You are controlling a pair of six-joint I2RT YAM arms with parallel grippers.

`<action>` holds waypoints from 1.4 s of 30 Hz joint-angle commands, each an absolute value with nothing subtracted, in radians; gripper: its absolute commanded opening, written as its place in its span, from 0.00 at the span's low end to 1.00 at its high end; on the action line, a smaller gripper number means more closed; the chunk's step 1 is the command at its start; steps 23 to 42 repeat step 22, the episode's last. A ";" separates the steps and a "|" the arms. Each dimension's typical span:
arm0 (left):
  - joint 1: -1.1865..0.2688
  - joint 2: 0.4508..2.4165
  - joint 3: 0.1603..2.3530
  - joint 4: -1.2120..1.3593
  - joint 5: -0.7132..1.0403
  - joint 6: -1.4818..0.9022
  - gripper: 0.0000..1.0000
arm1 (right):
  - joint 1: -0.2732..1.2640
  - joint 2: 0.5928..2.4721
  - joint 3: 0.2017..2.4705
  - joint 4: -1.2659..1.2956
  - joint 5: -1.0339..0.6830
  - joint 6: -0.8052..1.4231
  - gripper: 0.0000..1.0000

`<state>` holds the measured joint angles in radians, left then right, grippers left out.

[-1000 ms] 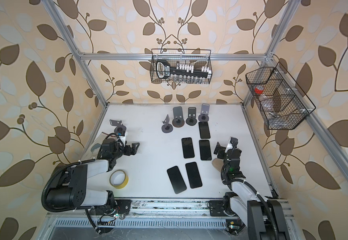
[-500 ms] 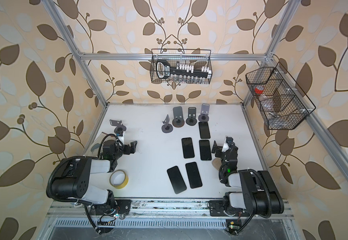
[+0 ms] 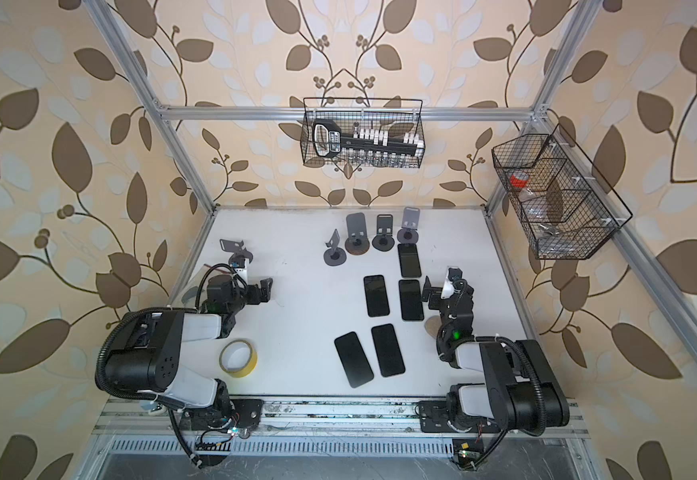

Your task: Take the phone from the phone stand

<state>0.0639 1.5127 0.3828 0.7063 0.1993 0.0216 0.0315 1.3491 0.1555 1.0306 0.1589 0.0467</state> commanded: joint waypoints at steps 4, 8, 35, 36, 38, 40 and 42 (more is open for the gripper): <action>0.055 1.503 0.399 0.723 0.187 0.012 0.99 | 0.029 1.348 0.176 1.029 0.137 0.013 1.00; 0.055 1.500 0.396 0.723 0.187 0.012 0.99 | 0.030 1.348 0.176 1.029 0.136 0.012 1.00; 0.055 1.500 0.396 0.724 0.186 0.012 0.99 | 0.028 1.347 0.176 1.026 0.126 0.011 1.00; 0.055 1.500 0.396 0.724 0.186 0.012 0.99 | 0.028 1.347 0.176 1.026 0.126 0.011 1.00; 0.055 1.500 0.396 0.724 0.186 0.012 0.99 | 0.028 1.347 0.176 1.026 0.126 0.011 1.00; 0.055 1.500 0.396 0.724 0.186 0.012 0.99 | 0.028 1.347 0.176 1.026 0.126 0.011 1.00; 0.055 1.500 0.396 0.724 0.186 0.012 0.99 | 0.028 1.347 0.176 1.026 0.126 0.011 1.00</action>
